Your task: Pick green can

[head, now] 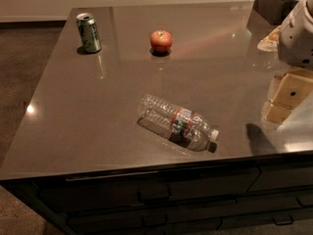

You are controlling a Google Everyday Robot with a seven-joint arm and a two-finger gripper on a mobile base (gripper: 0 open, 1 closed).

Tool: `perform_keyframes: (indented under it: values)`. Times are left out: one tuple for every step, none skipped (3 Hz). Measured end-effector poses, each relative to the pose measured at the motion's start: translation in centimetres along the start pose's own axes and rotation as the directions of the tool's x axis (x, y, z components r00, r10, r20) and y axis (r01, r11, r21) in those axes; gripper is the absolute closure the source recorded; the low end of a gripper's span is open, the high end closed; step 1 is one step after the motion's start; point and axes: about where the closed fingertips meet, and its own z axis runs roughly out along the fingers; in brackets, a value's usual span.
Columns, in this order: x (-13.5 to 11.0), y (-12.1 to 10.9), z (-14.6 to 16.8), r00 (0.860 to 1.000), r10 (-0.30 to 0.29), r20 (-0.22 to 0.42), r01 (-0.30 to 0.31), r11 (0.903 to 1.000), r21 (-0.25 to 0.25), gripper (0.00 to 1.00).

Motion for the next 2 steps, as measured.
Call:
perform_keyframes:
  values:
    - [0.0,0.0,0.0,1.000,0.000,0.000,0.000,1.0000,0.000,0.00]
    - [0.2,-1.4,0.5,1.000,-0.011,-0.002,0.011,0.9999,-0.009,0.00]
